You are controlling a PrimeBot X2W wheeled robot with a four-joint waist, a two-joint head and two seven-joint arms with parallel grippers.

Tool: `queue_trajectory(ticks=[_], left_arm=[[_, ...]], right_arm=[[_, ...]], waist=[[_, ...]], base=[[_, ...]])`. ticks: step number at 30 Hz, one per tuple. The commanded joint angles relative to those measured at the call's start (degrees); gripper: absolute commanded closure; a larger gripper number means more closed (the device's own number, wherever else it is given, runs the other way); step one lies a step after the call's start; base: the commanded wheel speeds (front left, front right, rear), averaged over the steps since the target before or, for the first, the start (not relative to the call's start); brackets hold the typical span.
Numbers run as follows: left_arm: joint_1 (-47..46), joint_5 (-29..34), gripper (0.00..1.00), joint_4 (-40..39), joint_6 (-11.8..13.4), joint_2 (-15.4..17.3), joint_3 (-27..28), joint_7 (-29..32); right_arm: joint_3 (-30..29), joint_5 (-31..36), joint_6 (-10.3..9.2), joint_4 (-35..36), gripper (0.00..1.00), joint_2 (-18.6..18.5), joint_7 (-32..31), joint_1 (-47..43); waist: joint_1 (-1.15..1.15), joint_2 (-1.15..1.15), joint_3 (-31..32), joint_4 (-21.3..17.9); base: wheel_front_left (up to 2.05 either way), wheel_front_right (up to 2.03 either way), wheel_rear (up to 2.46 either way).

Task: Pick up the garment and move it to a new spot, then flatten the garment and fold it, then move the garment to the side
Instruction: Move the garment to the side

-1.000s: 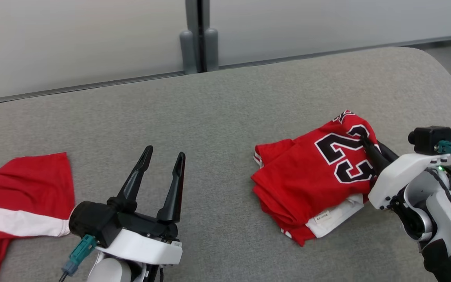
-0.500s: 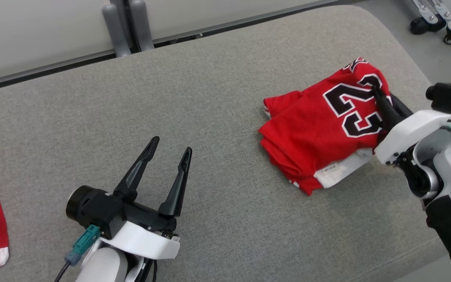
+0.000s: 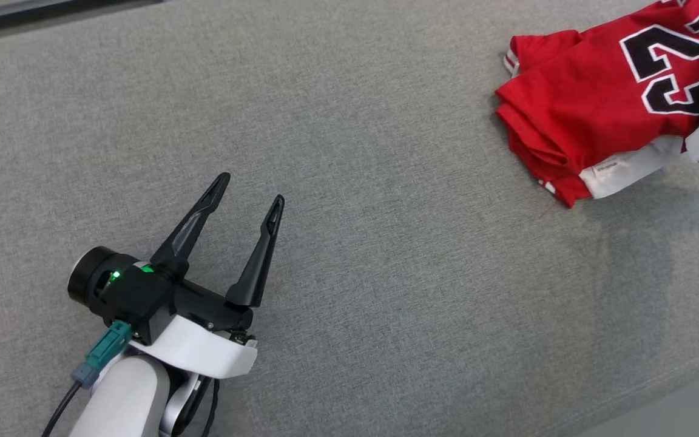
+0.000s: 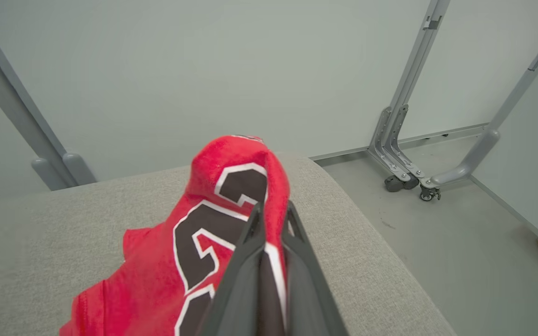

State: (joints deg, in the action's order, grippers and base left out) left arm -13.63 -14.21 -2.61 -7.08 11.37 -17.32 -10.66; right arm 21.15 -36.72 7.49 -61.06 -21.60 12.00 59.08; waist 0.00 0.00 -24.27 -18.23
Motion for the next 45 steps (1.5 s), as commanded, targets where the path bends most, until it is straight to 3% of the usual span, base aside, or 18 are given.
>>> queue_trajectory(ticks=[1, 3, 5, 6, 10, 14, 30, 45], left_arm=[[-0.9, 0.0, 0.00, -0.4, -0.3, 0.3, 0.3, 0.0], [-1.2, -0.2, 0.00, -0.6, -0.2, 0.5, 0.4, 0.2], [-1.4, -0.4, 0.00, -0.6, -0.1, 0.6, 0.4, 0.3], [-1.4, -0.5, 0.00, -0.5, -0.1, 0.6, 0.4, 0.2], [-1.3, -0.9, 0.00, 0.3, 0.1, 0.2, 0.2, -0.5], [-0.7, -1.3, 0.00, 1.2, 0.7, -0.3, 0.5, -1.5], [6.7, -4.4, 0.00, 4.9, 4.3, -1.2, 8.1, -4.5], [14.2, -5.0, 0.00, 6.3, 5.7, -2.4, 13.3, -4.5]], right_arm=[[-0.5, 0.8, 0.01, -1.4, 1.00, -0.2, 0.7, 0.8], [-1.7, 2.8, 0.01, -5.2, 0.70, 0.1, 1.8, 3.2], [-2.8, 4.6, 0.01, -8.2, 0.51, 0.0, 2.5, 4.9], [-3.2, 5.3, 0.01, -9.1, 0.00, 0.3, 2.9, 5.4], [-4.6, 7.9, 0.01, -10.6, 0.00, 1.2, 3.3, 5.8], [-6.6, 10.8, 0.01, -7.4, 0.00, 1.4, 3.3, 4.0], [-12.8, 20.2, 0.01, 16.6, 0.00, 5.4, 3.2, -16.8], [-17.8, 18.4, 0.01, 36.1, 0.00, 8.2, 3.2, -41.0]], waist=[[0.00, 0.00, -1.2, 0.6], [0.00, 0.00, -1.7, 0.8], [0.00, 0.00, -1.9, 1.1], [0.00, 0.00, -1.8, 1.2], [0.00, 0.00, -1.0, 1.9], [0.00, 0.00, 0.9, 2.5], [0.00, 0.00, 17.9, 10.1], [0.00, 0.00, 26.1, 16.5]], base=[[0.00, 0.00, 0.00], [0.00, 0.00, 0.00], [0.00, 0.00, 0.00], [0.00, 0.00, 0.00], [0.00, 0.00, 0.00], [0.00, 0.00, 0.00], [0.00, 0.00, 0.00], [0.00, 0.00, 0.00]])
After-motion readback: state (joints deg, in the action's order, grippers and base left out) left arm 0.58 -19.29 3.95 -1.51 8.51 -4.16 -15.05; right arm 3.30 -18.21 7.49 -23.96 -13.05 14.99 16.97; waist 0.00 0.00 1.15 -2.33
